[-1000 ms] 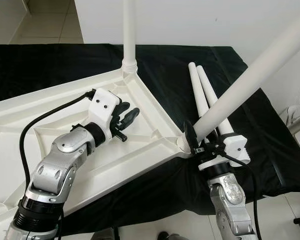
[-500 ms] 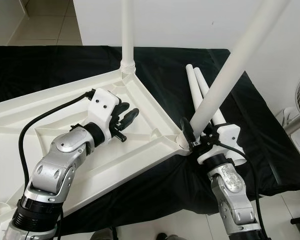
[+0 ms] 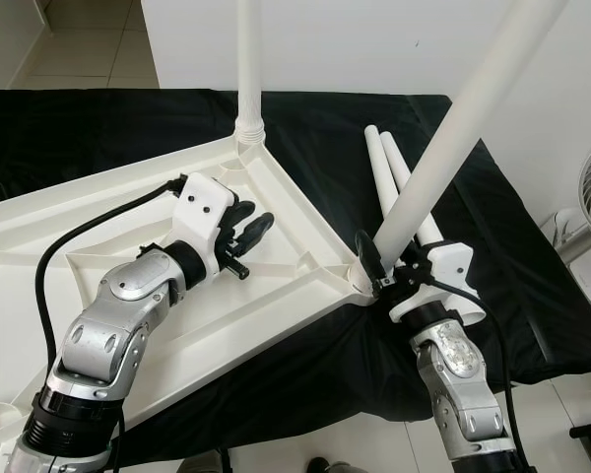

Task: Building children table

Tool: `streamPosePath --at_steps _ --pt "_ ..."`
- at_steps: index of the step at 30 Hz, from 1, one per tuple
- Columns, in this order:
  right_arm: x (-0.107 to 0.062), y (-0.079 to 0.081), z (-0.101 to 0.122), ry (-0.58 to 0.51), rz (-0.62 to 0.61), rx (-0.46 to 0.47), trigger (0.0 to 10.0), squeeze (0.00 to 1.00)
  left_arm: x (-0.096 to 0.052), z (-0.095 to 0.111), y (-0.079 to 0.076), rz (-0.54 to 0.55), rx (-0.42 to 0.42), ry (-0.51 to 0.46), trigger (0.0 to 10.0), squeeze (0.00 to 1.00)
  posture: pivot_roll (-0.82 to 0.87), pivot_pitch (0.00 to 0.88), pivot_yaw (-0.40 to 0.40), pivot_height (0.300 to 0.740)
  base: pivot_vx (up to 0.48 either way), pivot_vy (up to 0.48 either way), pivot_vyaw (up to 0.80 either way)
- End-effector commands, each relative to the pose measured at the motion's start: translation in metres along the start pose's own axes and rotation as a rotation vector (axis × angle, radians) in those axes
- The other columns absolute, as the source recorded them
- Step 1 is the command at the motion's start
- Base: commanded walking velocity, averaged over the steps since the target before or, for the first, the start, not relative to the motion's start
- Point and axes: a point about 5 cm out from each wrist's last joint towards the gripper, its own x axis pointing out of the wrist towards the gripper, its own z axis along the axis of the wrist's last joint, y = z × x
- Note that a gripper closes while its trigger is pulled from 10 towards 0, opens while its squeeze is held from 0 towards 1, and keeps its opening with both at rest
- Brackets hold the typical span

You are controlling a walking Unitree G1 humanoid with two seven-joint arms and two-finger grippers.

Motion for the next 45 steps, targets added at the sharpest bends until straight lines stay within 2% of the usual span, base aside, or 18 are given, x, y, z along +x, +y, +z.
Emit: streamPosePath --at_steps 1,6,18,34,45 --pt "-0.027 -0.011 -0.057 0.342 -0.117 0.030 10.0 0.00 -0.001 0.002 -0.001 -0.014 0.002 -0.001 10.0 0.00 0.12 0.209 -0.001 0.740 0.000 0.000 0.00" --pt "-0.021 0.000 -0.052 0.299 -0.222 0.026 10.0 0.00 -0.001 0.002 -0.002 -0.017 0.002 -0.002 10.0 0.00 0.12 0.210 0.001 0.740 0.000 0.000 0.00" --pt "-0.017 0.003 -0.049 0.278 -0.322 0.016 10.0 0.00 0.000 0.003 -0.002 -0.019 0.001 -0.003 10.0 0.00 0.12 0.210 0.000 0.740 0.000 0.000 0.00" --pt "-0.020 -0.003 -0.043 0.252 -0.419 -0.025 10.0 0.00 0.007 0.002 -0.007 -0.039 -0.012 -0.014 10.0 0.00 0.08 0.205 0.008 0.740 0.000 0.000 0.00" --pt "-0.030 -0.019 -0.039 0.240 -0.613 -0.077 10.0 0.00 0.017 0.004 -0.009 -0.083 -0.015 -0.034 10.0 0.00 0.03 0.190 0.032 0.740 0.000 0.000 0.00"
